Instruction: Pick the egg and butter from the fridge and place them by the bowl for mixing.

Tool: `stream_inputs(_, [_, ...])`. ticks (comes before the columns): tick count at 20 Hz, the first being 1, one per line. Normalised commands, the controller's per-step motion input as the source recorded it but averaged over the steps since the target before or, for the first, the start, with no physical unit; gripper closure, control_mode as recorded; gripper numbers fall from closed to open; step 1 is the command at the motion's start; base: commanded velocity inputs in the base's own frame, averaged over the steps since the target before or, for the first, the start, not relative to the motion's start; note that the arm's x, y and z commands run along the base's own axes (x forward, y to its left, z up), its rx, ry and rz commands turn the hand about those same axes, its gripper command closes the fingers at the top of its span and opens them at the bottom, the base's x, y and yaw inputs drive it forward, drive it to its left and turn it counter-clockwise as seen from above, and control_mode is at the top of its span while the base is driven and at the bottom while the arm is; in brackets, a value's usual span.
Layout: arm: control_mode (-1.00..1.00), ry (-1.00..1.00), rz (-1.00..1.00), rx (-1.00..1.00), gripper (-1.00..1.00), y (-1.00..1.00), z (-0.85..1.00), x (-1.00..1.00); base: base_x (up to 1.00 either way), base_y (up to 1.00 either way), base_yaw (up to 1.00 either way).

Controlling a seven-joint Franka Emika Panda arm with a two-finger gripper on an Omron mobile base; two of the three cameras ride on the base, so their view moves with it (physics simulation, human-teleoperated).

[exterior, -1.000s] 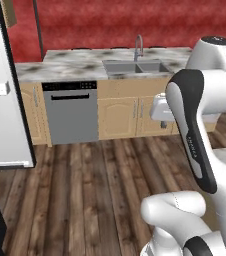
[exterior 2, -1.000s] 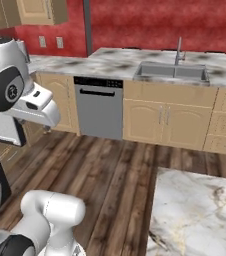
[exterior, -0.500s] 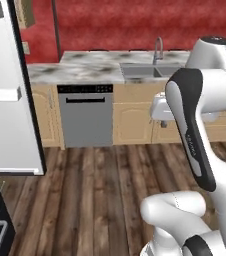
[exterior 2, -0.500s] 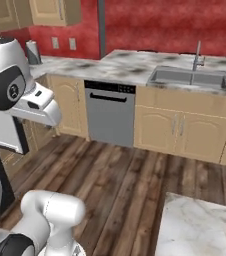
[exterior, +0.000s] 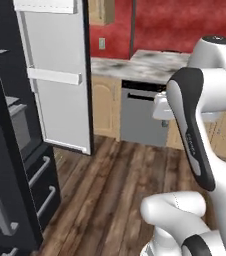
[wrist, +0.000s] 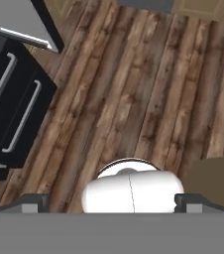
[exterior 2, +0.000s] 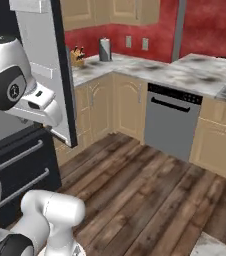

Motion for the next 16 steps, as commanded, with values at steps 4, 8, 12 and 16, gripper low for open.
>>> stream_inputs(4, [1.0, 0.0, 0.0, 0.0, -1.0, 0.0, 0.0, 0.0, 0.01, -0.16, 0.67])
stream_inputs(8, [1.0, 0.0, 0.0, 0.0, -1.0, 0.0, 0.0, 0.0, 0.09, -0.09, 0.64])
stream_inputs(12, [1.0, 0.0, 0.0, 0.0, -1.0, 0.0, 0.0, 0.0, 0.32, -0.26, 0.58])
stream_inputs(16, [1.0, 0.0, 0.0, 0.0, -1.0, 0.0, 0.0, 0.0, 0.4, -0.56, 0.43])
